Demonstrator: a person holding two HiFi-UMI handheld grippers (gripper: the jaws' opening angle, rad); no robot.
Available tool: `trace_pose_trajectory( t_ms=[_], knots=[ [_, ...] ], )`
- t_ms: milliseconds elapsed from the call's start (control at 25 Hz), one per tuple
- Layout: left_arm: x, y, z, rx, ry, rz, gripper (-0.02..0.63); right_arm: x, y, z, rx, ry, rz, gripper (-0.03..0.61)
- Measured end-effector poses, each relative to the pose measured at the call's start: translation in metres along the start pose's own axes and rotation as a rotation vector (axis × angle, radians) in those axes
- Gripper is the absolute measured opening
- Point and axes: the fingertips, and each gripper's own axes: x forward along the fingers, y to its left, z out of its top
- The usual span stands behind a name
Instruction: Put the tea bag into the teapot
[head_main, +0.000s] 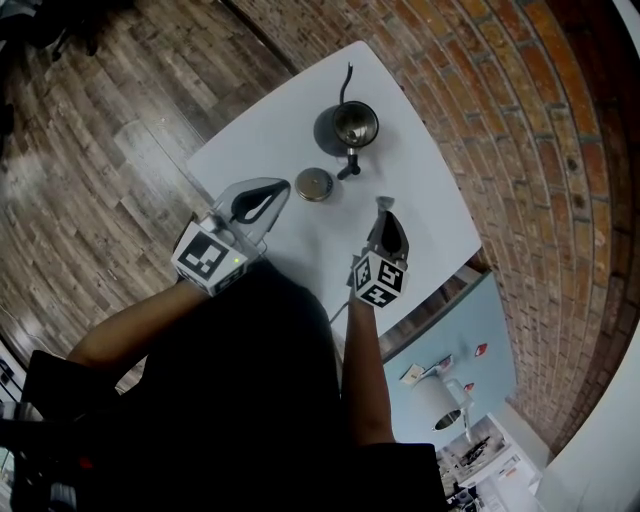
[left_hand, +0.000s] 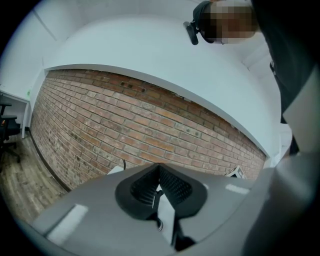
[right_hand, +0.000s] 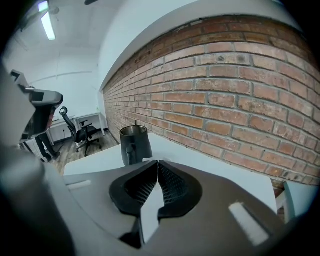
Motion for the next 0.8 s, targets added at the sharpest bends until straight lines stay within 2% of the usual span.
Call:
trace_pose_trajectory(
  t_ms=[520, 800],
  knots=[
    [0.01, 0.003, 0.011, 0.012, -0.006, -0.066, 0.0, 0.014, 0.017, 0.046, 0.024, -0.084, -0.039, 0.008],
    [0.015, 0.011, 0.01, 0.002, -0.01, -0.069, 0.0, 0.016, 0.017, 0.046, 0.007, -0.059, -0.055, 0.008]
  ],
)
